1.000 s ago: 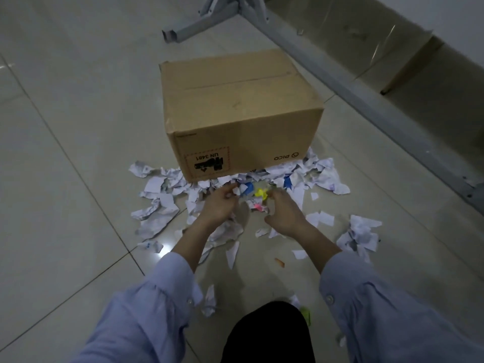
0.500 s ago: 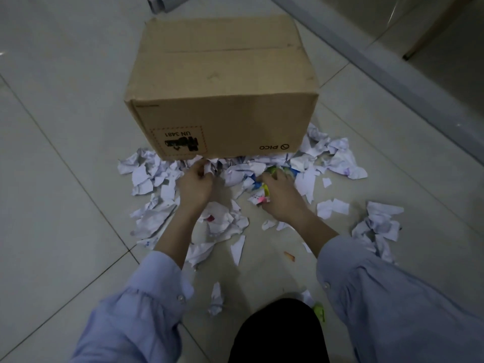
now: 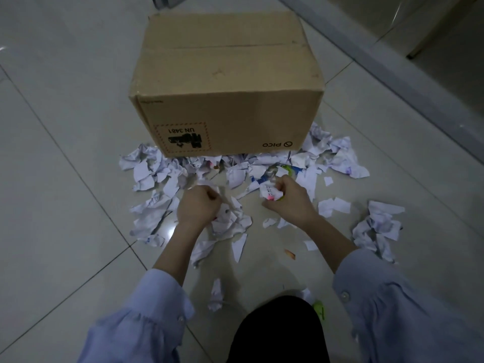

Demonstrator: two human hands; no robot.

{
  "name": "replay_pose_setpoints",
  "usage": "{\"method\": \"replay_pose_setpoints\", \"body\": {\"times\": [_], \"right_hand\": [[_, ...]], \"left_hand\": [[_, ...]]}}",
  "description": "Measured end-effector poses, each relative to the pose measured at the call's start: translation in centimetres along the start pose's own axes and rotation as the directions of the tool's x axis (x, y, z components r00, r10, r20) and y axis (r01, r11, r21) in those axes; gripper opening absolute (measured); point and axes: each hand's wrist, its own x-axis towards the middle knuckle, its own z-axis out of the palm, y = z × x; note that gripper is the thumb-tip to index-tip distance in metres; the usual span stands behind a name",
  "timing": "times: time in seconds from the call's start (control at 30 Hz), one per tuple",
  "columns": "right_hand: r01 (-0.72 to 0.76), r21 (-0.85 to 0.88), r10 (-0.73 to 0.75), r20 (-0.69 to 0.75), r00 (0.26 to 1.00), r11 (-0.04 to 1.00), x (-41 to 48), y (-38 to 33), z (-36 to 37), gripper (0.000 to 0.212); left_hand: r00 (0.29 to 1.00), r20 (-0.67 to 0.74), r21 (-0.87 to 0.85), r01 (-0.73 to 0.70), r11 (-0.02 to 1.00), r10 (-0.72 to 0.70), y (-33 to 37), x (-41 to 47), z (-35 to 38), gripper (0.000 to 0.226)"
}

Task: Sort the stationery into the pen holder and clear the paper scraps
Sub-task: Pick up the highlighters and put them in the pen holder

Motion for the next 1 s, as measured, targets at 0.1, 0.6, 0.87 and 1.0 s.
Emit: {"method": "replay_pose_setpoints", "body": {"times": [0.1,0.6,0.87,1.0], "right_hand": [[-0.050,0.108,0.041,0.088,0.995,0.993,-0.4,0.4,-0.3,0.033],[-0.122,0.199,0.060,0.295,0.954,0.972,-1.4,0.7,-0.1,0.020],[-0.067,0.034,0.050,0.362,0.931,0.997,-1.7,0.9,-0.2,0.064],[-0.062,-0.061,0.079,0.349,0.934,0.996,-1.3,0.0,-0.6,0.082]], "left_hand": [[0.998,-0.058,0.000,0.021,1.000,-0.021,-1.1,-0.8,-0.3,0.013],[0.972,0.203,-0.013,-0.118,0.993,0.119,-2.3,-2.3,0.0,0.033],[0.982,0.159,-0.128,-0.080,0.989,0.100,-1.0,-2.1,1.1,0.030],[0.972,0.156,-0.029,-0.171,0.985,0.173,-0.6,-2.7,1.6,0.023]]}}
